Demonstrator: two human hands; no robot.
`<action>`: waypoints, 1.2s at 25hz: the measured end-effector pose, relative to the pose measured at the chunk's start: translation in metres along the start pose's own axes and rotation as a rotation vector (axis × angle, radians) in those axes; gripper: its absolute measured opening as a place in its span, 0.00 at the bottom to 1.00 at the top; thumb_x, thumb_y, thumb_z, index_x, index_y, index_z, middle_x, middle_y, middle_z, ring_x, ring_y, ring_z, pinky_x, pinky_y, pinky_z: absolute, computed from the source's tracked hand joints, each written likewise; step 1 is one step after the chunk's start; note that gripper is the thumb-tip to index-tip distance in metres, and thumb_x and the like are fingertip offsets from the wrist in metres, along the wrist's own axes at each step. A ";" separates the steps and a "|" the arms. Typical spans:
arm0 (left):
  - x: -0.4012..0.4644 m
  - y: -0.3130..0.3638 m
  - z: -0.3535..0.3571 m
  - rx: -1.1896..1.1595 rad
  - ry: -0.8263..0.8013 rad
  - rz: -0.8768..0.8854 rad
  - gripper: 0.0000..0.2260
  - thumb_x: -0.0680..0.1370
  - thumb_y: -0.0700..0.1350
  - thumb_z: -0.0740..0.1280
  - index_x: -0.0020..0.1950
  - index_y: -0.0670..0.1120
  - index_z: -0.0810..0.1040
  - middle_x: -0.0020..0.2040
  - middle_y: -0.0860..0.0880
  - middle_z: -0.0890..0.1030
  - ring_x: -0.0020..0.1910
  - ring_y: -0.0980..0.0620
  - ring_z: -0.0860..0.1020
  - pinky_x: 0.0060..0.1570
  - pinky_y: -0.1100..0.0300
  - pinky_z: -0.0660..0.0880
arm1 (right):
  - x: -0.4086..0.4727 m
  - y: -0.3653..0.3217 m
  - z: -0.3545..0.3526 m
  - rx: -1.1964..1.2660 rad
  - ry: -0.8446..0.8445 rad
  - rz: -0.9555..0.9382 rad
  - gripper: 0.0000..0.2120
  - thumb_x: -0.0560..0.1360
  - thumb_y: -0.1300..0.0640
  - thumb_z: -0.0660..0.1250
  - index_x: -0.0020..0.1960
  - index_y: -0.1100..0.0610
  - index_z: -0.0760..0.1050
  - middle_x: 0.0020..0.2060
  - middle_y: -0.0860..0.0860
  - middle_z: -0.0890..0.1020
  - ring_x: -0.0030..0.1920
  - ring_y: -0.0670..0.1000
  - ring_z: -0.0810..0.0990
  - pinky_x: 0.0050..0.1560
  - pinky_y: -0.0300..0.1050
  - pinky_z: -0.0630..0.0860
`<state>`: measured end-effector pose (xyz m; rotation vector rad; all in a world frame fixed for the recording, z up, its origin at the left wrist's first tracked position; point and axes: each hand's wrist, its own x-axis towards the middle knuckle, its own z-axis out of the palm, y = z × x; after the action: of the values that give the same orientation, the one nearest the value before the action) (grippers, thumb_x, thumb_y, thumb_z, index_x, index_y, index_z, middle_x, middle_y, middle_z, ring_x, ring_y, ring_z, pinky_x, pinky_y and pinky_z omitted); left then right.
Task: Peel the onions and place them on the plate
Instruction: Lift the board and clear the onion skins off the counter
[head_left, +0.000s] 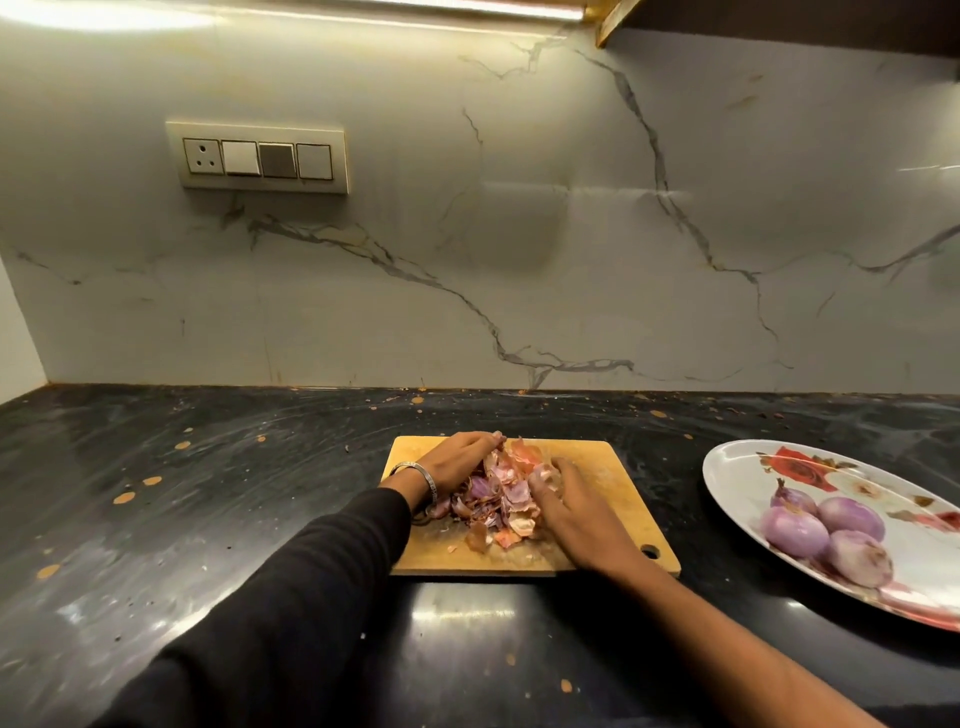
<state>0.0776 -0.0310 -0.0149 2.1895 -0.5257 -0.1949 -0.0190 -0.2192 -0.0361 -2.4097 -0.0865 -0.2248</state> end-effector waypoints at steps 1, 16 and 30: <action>0.002 0.000 0.000 -0.010 0.011 0.013 0.21 0.84 0.55 0.52 0.70 0.47 0.74 0.66 0.48 0.77 0.63 0.52 0.74 0.66 0.56 0.69 | 0.009 0.000 -0.003 0.064 0.021 0.033 0.32 0.82 0.36 0.52 0.79 0.52 0.56 0.76 0.53 0.66 0.73 0.54 0.68 0.70 0.51 0.65; -0.048 0.013 0.022 -0.016 0.100 0.092 0.22 0.85 0.54 0.49 0.64 0.44 0.77 0.63 0.45 0.79 0.59 0.51 0.76 0.64 0.57 0.70 | 0.026 -0.005 -0.004 0.313 -0.135 -0.110 0.19 0.85 0.48 0.54 0.52 0.58 0.79 0.46 0.55 0.83 0.49 0.56 0.81 0.54 0.56 0.78; -0.139 0.035 0.055 -0.070 0.266 0.245 0.13 0.84 0.44 0.59 0.66 0.43 0.74 0.59 0.47 0.80 0.59 0.52 0.77 0.60 0.57 0.74 | -0.064 -0.010 -0.005 0.332 0.011 -0.284 0.12 0.83 0.52 0.61 0.64 0.55 0.72 0.58 0.51 0.77 0.58 0.48 0.78 0.60 0.45 0.76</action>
<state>-0.0749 -0.0290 -0.0278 2.0216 -0.6182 0.2037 -0.0842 -0.2154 -0.0377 -2.0589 -0.4287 -0.3258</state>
